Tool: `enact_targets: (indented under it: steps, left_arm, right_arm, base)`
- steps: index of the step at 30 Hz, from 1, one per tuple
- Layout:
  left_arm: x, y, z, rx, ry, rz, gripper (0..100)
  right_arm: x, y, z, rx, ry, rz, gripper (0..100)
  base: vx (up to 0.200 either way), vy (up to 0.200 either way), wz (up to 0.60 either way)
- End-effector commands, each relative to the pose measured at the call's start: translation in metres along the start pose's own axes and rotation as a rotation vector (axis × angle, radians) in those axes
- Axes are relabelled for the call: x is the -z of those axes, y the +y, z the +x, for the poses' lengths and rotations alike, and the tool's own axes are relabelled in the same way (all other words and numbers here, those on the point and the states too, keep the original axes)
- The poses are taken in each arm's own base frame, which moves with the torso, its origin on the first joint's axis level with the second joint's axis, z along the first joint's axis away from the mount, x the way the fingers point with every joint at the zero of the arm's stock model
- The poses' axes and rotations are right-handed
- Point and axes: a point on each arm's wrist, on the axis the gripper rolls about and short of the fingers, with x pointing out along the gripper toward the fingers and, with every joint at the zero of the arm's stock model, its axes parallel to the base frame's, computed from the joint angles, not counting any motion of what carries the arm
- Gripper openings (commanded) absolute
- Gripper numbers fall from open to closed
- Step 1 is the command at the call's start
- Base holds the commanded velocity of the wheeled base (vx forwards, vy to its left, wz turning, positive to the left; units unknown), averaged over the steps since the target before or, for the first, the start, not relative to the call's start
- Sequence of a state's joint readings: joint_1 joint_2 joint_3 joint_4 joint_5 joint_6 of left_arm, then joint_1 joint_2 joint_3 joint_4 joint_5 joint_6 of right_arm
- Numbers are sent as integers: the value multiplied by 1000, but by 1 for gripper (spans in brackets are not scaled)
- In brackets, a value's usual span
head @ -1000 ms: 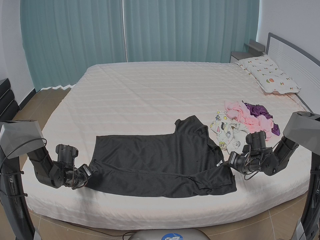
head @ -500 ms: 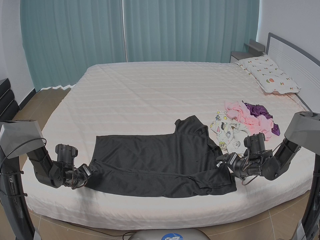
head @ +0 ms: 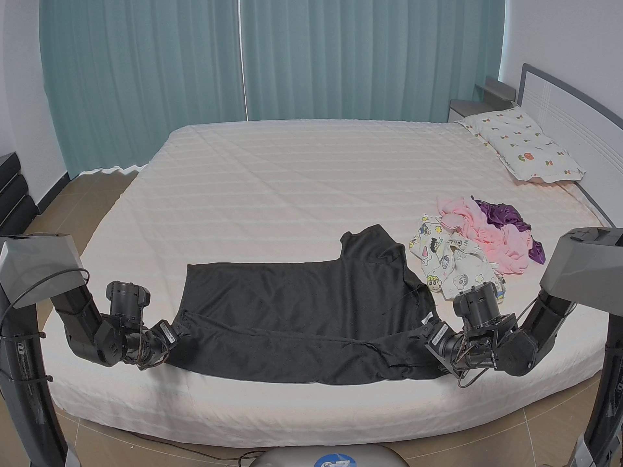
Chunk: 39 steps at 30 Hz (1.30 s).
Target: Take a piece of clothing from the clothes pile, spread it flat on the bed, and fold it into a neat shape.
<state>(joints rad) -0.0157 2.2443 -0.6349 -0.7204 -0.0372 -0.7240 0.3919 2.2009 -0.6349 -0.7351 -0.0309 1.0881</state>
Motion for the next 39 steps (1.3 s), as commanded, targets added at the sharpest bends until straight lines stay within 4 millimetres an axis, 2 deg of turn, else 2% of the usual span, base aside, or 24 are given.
enact_targets:
  steps: [1, 6, 12, 23, 24, 35, 39]
  left_arm:
    - [0, 0, 1, -2, 1, 0, 100]
    - [0, 0, 1, -1, 0, 0, 100]
    - [-1, 1, 2, -3, -2, -4, 100]
    - [-4, 3, 2, 1, -5, -14, 100]
    - [-4, 3, 2, 0, -4, -12, 100]
    - [-4, 4, 2, -2, -3, -13, 100]
    - [-4, 4, 2, -3, -2, -13, 100]
  right_arm:
    - [7, -3, 9, 14, 13, -15, 100]
    - [9, -1, 11, 14, 3, -22, 100]
    - [21, -1, 19, 42, -15, -47, 100]
    - [21, 2, 26, 20, -55, -47, 100]
    - [21, 2, 26, 21, -56, -47, 0]
    - [26, 2, 19, 42, -81, -62, 0]
    - [26, 4, 10, 33, -79, -72, 0]
  base:
    - [0, 0, 0]
    - [0, 0, 0]
    - [0, 0, 0]
    - [0, 0, 0]
    - [0, 0, 0]
    - [0, 0, 0]
    - [0, 0, 0]
